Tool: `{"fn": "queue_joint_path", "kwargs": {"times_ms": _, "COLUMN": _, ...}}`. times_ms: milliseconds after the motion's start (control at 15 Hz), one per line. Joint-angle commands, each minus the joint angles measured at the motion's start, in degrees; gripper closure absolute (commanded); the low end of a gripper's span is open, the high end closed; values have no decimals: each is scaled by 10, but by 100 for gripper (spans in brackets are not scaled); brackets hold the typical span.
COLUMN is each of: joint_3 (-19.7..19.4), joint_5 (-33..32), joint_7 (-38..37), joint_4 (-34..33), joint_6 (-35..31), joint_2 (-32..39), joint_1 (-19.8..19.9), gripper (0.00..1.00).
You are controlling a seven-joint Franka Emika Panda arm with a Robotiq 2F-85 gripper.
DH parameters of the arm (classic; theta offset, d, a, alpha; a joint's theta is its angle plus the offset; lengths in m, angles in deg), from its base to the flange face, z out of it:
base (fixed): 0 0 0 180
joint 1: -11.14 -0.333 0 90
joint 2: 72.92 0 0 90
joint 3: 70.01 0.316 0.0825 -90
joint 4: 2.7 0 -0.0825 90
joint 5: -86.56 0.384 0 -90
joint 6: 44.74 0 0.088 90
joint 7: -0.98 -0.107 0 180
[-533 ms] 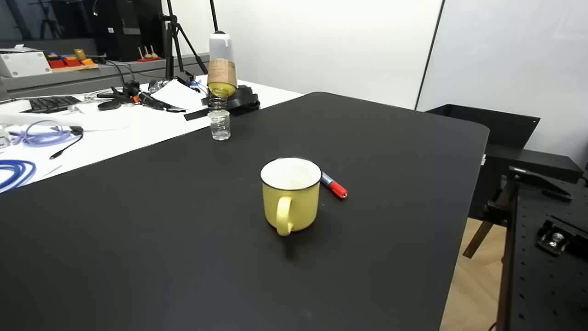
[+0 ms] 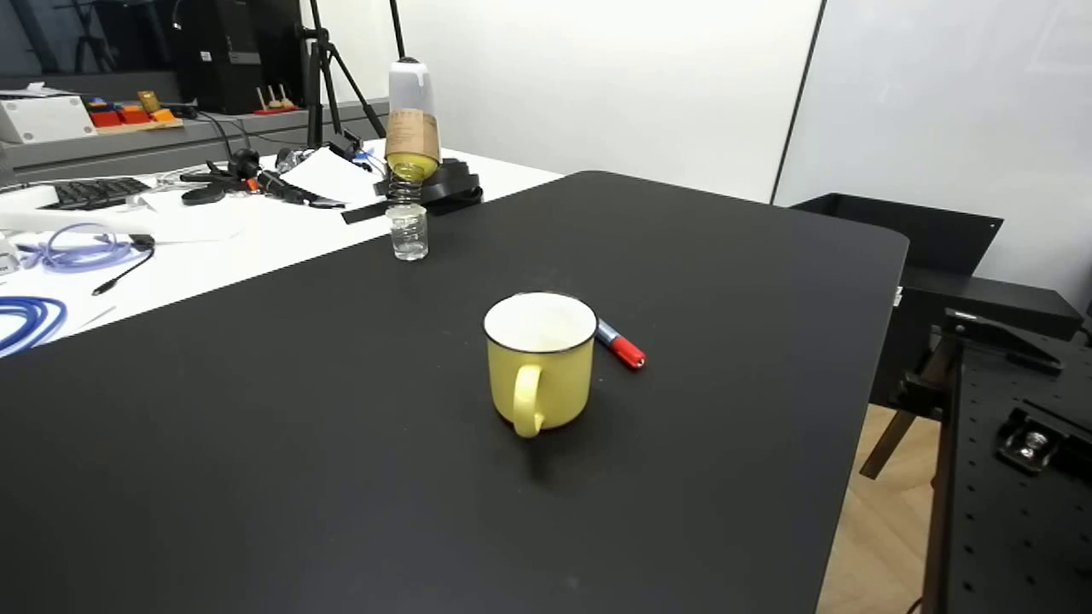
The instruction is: Put the marker into the cup.
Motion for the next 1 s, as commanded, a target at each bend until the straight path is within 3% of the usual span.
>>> {"fn": "queue_joint_path", "kwargs": {"times_ms": 0, "joint_3": 6, "joint_5": 4, "joint_7": 4, "joint_4": -1, "joint_6": 3, "joint_2": -1, "joint_1": 9, "gripper": 0}}
{"fn": "queue_joint_path", "kwargs": {"times_ms": 200, "joint_3": 7, "joint_5": -19, "joint_7": -7, "joint_4": 9, "joint_6": -8, "joint_2": -17, "joint_1": 26, "gripper": 0}}
{"fn": "queue_joint_path", "kwargs": {"times_ms": 533, "joint_3": -9, "joint_5": -111, "joint_7": -23, "joint_4": 48, "joint_6": -35, "joint_2": -46, "joint_1": 100, "gripper": 0}}
{"fn": "queue_joint_path", "kwargs": {"times_ms": 933, "joint_3": -48, "joint_5": -199, "joint_7": -39, "joint_4": 132, "joint_6": -196, "joint_2": -54, "joint_1": 201, "gripper": 0}}
